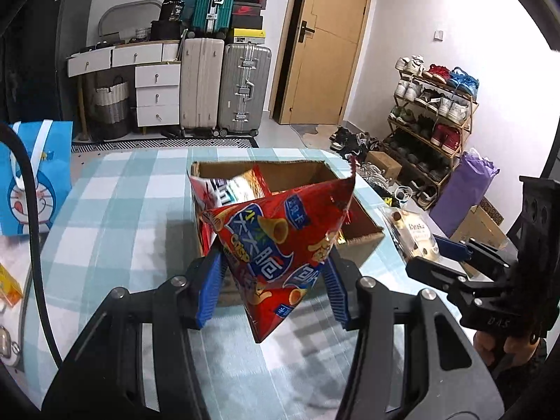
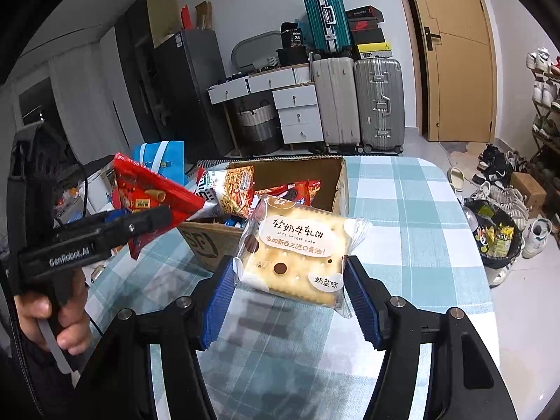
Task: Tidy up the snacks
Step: 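Carry the chip bag and cracker pack over the cardboard box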
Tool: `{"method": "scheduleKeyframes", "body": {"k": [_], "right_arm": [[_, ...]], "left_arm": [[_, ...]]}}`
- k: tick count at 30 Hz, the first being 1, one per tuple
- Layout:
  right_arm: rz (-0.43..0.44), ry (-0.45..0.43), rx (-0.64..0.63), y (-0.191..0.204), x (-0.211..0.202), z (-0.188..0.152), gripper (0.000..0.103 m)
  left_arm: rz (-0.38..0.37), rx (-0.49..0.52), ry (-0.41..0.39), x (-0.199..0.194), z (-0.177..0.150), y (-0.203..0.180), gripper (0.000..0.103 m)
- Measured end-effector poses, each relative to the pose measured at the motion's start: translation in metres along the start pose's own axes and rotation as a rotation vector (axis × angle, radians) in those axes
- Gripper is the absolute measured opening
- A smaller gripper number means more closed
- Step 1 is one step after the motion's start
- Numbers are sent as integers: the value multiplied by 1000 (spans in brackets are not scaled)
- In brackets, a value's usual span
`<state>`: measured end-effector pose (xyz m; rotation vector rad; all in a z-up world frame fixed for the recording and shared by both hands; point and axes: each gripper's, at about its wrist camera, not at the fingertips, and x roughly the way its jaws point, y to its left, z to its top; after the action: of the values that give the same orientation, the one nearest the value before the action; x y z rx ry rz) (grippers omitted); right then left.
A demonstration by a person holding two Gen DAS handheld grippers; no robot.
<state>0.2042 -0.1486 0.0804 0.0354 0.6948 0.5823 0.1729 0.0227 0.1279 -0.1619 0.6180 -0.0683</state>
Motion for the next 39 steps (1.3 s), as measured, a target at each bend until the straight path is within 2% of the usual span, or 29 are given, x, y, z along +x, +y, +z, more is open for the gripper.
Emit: {"method": "scheduleKeyframes", "body": {"k": [6, 9, 17, 20, 25, 32, 39], "right_arm": [[-6, -3, -11, 2, 7, 17, 63], [-22, -33, -28, 7, 8, 28, 63], [-13, -30, -55, 14, 36, 61, 63], [-19, -39, -53, 14, 50, 69, 63], [-5, 8, -50, 7, 80, 78, 63], [-10, 34, -78, -1, 114, 88, 63], [12, 59, -81, -7, 133, 90, 64]], "left_arm": [[17, 2, 1, 16, 17, -2, 49], [26, -3, -1, 24, 24, 1, 49], [45, -3, 18, 49, 44, 9, 49], [31, 1, 48, 63, 42, 11, 49], [23, 17, 95, 85, 35, 15, 48], [-3, 8, 186, 123, 24, 24, 38], [2, 11, 203, 145, 16, 29, 36]]}}
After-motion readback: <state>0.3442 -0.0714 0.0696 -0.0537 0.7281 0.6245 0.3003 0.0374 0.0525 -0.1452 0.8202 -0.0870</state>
